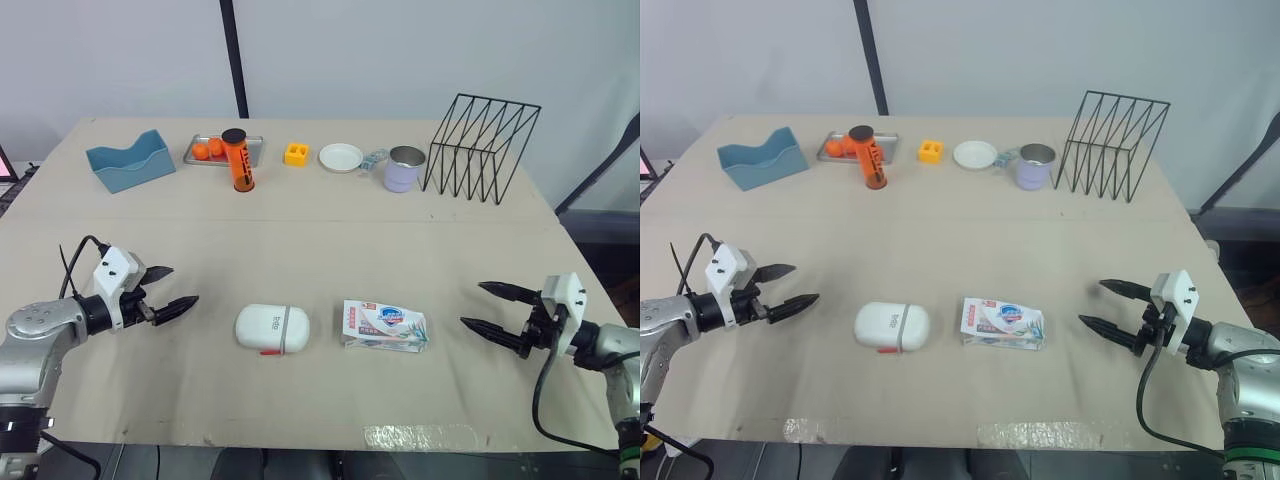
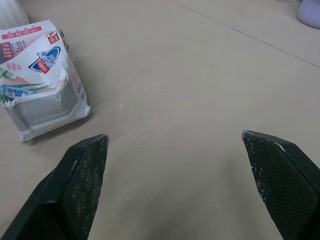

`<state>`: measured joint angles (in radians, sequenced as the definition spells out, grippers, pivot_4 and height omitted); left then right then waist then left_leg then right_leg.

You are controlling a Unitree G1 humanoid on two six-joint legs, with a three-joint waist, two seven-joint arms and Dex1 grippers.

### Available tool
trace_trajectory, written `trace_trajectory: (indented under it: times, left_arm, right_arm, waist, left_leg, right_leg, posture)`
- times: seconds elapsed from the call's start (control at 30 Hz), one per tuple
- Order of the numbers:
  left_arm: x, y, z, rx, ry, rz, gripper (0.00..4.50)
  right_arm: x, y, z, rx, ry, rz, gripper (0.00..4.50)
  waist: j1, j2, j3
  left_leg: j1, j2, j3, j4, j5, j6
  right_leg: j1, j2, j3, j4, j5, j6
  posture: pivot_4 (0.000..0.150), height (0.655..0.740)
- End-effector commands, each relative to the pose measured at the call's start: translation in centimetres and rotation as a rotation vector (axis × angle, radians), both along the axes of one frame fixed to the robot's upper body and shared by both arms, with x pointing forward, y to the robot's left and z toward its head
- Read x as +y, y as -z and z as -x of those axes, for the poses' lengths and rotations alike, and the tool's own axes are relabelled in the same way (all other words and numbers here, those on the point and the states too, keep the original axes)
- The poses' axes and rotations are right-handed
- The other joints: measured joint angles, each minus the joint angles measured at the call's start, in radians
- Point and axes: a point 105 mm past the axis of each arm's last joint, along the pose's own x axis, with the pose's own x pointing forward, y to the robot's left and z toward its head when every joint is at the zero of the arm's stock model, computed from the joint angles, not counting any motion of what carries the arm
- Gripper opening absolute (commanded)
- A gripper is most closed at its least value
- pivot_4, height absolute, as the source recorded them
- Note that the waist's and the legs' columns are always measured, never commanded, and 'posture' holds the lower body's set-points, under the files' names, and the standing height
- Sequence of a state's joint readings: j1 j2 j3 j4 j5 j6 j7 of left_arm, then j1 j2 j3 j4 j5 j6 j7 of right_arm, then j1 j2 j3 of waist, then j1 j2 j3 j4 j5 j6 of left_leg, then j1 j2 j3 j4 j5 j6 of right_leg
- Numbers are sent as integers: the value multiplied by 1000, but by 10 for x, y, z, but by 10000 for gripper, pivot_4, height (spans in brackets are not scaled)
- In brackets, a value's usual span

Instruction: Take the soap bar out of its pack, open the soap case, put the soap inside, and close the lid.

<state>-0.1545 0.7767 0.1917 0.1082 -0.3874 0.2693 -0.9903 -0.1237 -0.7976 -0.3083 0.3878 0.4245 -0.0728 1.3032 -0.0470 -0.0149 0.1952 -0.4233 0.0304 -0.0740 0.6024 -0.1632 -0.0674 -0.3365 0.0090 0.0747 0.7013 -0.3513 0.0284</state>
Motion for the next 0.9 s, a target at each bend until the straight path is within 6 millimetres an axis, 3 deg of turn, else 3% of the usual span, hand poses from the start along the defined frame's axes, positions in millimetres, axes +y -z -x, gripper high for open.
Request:
trace_trajectory:
  times: [0.03,0.67,0.9]
  left_arm:
    - [7,-13,-2,-50,-11,-23,45000]
    - [5,-17,-4,-60,8,16,45000]
    - [1,-28,-4,-93,41,41,45000]
  right_arm:
    - [-1,-6,-1,-29,-6,9,43976]
    - [-3,-7,-2,-28,-3,25,43976]
    - [0,-13,-4,-40,-46,49,43976]
  waist:
    - [0,0,0]
    - [0,0,0]
    - [0,0,0]
  left_leg:
    - [0,0,0,0,0,0]
    - [0,0,0,0,0,0]
    - [0,0,0,0,0,0]
  right_leg:
    - [0,0,0,0,0,0]
    - [0,0,0,0,0,0]
    - [0,0,0,0,0,0]
  posture:
    - [1500,7400]
    - [1500,7400]
    - [1500,7400]
